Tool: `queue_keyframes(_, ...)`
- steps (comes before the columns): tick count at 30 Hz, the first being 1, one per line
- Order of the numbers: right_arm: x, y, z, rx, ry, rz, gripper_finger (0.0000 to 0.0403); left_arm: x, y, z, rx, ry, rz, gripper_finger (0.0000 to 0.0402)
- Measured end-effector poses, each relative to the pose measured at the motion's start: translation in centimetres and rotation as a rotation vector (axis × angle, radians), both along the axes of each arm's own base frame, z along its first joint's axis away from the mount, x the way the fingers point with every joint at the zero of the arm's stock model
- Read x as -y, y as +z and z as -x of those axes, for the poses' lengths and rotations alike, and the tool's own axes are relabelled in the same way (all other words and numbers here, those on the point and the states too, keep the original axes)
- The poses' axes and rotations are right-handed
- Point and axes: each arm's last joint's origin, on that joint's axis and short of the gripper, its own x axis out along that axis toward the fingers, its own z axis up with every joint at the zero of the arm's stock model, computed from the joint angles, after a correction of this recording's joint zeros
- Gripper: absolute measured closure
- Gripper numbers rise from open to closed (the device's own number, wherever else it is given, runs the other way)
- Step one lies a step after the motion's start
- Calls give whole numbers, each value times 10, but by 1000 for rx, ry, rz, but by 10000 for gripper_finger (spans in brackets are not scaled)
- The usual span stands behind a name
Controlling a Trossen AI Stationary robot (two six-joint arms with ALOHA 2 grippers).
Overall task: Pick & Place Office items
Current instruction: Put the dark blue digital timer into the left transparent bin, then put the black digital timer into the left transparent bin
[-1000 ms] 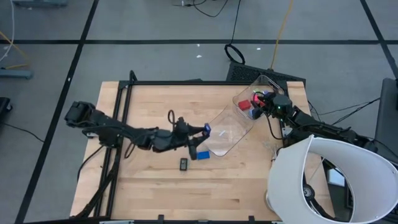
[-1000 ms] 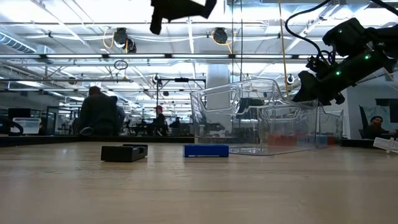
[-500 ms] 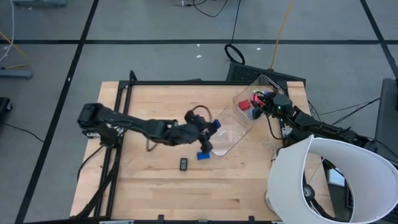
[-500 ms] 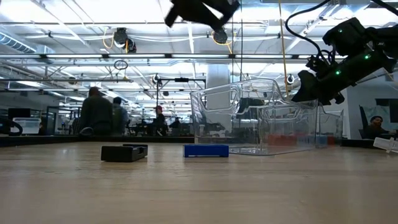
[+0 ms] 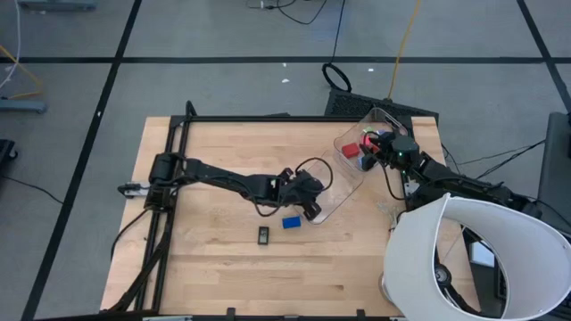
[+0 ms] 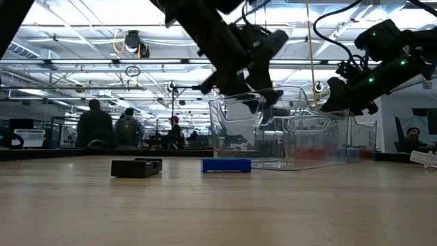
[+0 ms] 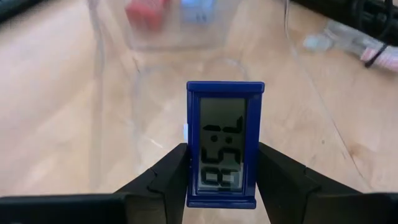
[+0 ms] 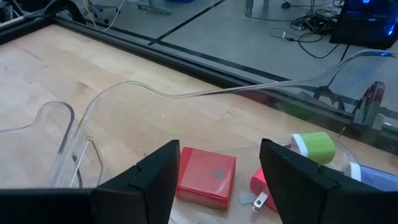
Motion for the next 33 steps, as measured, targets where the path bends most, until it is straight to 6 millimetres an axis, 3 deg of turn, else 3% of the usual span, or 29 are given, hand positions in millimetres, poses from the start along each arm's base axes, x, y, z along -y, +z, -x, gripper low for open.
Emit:
queue_keyframes(5,0,0,0,-1,-3,1,190,-2,-20,-5,-35,-6,51,249)
queue_keyframes(16,0,0,0,0,-3,1,190,-2,-15,-9,32,-5,62,196)
queue_keyframes(24,0,0,0,0,-3,1,190,-1,-14,-10,39,-29,60,189)
queue_keyframes(27,0,0,0,-2,-2,3,190,-1,-3,-8,55,-92,73,189)
queue_keyframes(33,0,0,0,-3,-2,3,190,2,48,8,168,-115,111,188)
